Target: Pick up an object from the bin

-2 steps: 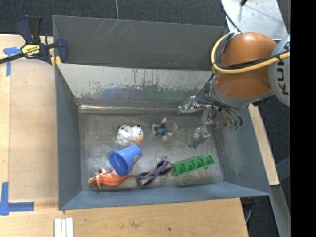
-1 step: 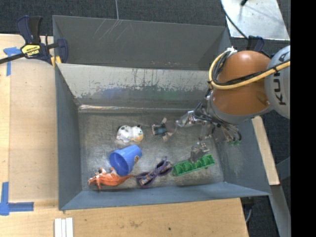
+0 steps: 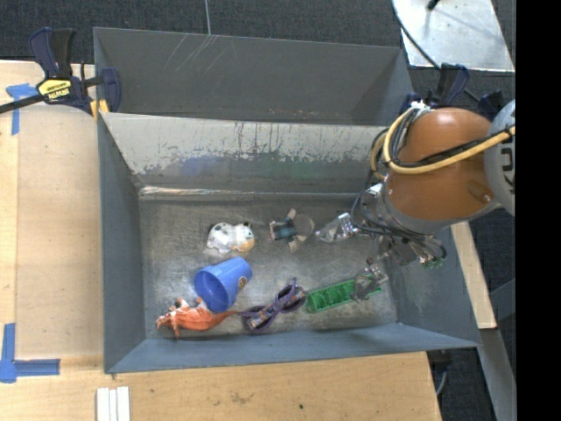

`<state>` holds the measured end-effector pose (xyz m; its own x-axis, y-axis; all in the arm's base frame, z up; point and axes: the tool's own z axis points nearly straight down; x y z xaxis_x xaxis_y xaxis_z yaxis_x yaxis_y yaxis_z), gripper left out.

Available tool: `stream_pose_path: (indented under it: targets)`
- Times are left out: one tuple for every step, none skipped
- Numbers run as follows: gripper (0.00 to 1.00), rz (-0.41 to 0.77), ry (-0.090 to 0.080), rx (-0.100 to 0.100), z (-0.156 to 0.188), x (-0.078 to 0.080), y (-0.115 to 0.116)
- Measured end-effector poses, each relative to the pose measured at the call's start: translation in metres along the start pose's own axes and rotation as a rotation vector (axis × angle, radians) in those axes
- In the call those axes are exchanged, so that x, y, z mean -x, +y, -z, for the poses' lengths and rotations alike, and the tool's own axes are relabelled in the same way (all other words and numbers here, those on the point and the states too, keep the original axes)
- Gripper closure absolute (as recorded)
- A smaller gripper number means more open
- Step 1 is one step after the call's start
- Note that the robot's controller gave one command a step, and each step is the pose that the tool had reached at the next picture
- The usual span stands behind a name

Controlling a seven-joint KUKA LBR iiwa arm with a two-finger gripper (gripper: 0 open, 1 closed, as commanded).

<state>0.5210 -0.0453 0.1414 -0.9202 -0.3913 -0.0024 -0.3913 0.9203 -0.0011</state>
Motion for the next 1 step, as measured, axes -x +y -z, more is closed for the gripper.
stream_pose_path:
  targets:
    - [0.00, -0.016, -0.003, -0.002, -0.0606, -0.0170, -0.0155]
